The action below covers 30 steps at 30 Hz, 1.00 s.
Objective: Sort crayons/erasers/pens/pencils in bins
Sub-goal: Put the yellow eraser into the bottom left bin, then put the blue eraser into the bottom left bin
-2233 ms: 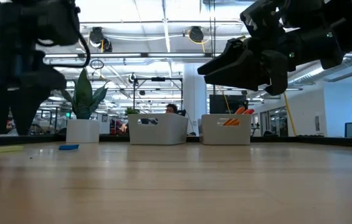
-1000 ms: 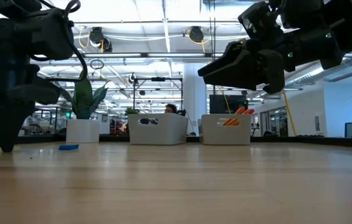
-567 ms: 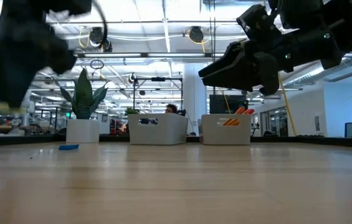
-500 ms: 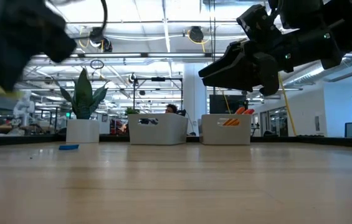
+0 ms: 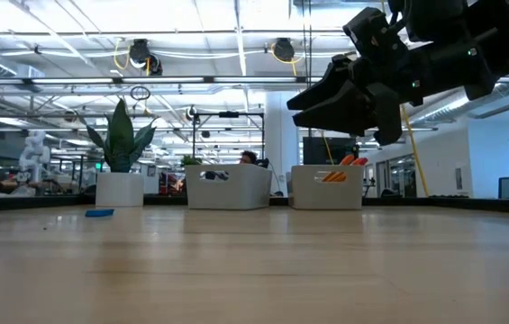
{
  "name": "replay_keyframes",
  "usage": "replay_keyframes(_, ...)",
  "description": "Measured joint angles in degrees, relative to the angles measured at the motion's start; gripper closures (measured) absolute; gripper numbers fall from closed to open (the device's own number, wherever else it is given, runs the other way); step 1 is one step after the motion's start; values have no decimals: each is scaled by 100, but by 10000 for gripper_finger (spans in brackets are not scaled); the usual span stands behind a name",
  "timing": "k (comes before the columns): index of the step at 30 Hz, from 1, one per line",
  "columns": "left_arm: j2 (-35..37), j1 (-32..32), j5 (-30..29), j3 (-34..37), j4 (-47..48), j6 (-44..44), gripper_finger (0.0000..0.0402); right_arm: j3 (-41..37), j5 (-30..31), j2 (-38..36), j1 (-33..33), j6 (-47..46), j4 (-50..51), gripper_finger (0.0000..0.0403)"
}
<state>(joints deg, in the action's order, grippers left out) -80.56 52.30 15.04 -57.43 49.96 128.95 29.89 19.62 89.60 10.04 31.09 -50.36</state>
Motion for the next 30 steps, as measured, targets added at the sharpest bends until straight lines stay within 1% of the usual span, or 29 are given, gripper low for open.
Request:
replay_keyframes(3,-286,286,181,216,-26,562,319,0,15,0,5,5,-15,165)
replay_keyframes(6,-495,388,289,361,-44,583,302,0,221,-22,94,38,27,165)
replay_keyframes(8,-519,397,287,403,-40,542,277,0,453,-33,185,142,52,165)
replay_keyframes(11,-482,362,308,404,-50,414,230,0,727,-81,337,206,140,165)
replay_keyframes(14,-236,320,491,358,16,356,187,22,749,-237,439,172,301,165)
replay_keyframes(15,-114,296,412,340,63,358,177,22,739,-308,459,104,381,165)
replay_keyframes(16,3,256,195,314,208,358,170,22,736,-377,470,37,412,165)
replay_keyframes(17,141,196,-142,286,420,356,165,22,734,-433,470,-32,388,165)
replay_keyframes(18,270,125,-604,266,647,310,161,24,736,-485,470,-103,380,165)
replay_keyframes(19,389,51,-1210,260,860,198,160,24,736,-527,470,-160,391,165)
replay_keyframes(22,589,-222,-3419,258,1429,-189,159,24,730,-568,470,-217,383,165)
replay_keyframes(24,599,-429,-4831,258,1496,-603,158,24,727,-562,470,-228,404,165)
replay_keyframes(25,589,-538,-5429,258,1464,-977,158,24,723,-562,470,-229,409,165)
replay_keyframes(27,503,-794,-6335,258,1249,-1727,158,24,721,-564,474,-233,425,165)
replay_keyframes(30,348,-1150,-7265,259,916,-2794,158,24,719,-562,474,-229,505,165)
